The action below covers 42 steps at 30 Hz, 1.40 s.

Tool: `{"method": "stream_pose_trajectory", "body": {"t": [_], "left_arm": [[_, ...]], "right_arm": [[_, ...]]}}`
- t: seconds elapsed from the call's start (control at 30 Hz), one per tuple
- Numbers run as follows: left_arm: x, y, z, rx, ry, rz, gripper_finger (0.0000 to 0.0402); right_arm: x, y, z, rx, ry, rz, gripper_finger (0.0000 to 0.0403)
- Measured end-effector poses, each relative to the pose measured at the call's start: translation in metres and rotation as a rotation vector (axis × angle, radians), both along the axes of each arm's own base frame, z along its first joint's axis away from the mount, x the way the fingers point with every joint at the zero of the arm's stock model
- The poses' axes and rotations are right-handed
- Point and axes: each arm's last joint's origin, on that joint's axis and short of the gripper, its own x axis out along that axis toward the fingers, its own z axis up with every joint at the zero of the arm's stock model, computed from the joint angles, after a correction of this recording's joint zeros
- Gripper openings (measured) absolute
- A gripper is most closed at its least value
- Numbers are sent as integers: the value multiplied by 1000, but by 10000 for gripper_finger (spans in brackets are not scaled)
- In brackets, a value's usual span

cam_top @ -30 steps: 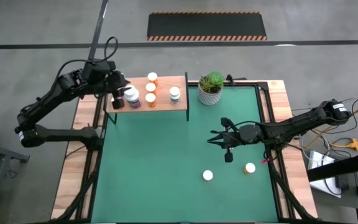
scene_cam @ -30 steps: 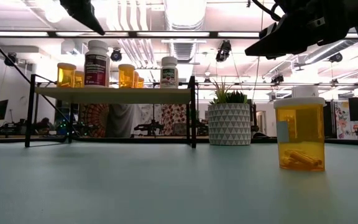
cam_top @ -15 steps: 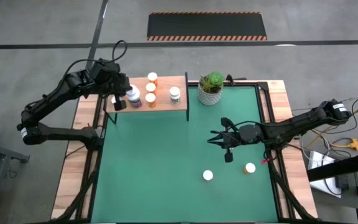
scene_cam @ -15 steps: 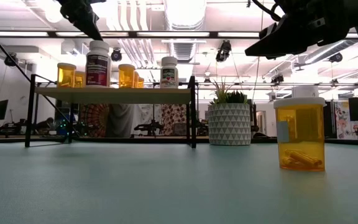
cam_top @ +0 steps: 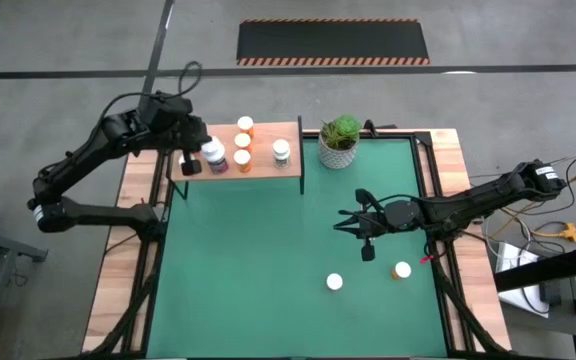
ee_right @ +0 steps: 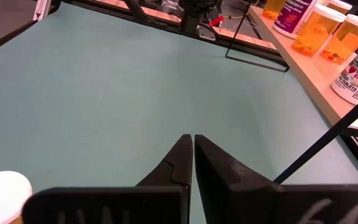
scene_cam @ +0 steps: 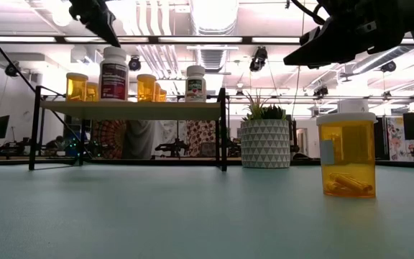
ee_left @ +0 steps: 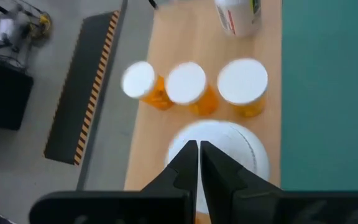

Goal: Pick and place medicine bottles onto shelf by color
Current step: Put the large white pill bottle on the shelf

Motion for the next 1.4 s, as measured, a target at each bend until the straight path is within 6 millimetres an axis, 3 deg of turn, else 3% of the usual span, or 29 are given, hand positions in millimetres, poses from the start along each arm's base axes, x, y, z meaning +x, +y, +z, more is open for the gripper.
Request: {"method": "stream_pose_trajectory", "body": {"t": [0.13, 0.3, 0.4, 0.6, 0.9, 1.07, 1.23, 1.4], "left_arm": [[-6, -6, 11, -45, -129, 65, 0], [-7, -20, 7, -157, -222, 98, 0], [-6, -32, 3, -183, -240, 58, 0], [3, -46, -9, -116, -319, -4, 0], [13, -51, -44, -98, -287, 2, 0], [-3, -55, -50, -162, -256, 108, 0], [-20, -56, -53, -116, -239, 236, 0], [-27, -58, -52, -74, -239, 224, 0]], "right_arm": [[0, 0, 0, -2, 0, 1, 11], [2, 0, 6, 67, -36, -40, 11], [8, -1, 23, 124, -64, -89, 11], [36, -13, 71, 52, -34, -137, 11], [103, -70, 125, -83, -10, -141, 11], [139, -110, 144, -89, -3, -171, 11], [171, -140, 153, -111, -15, -173, 11], [202, -162, 152, -113, -33, -181, 11]]}}
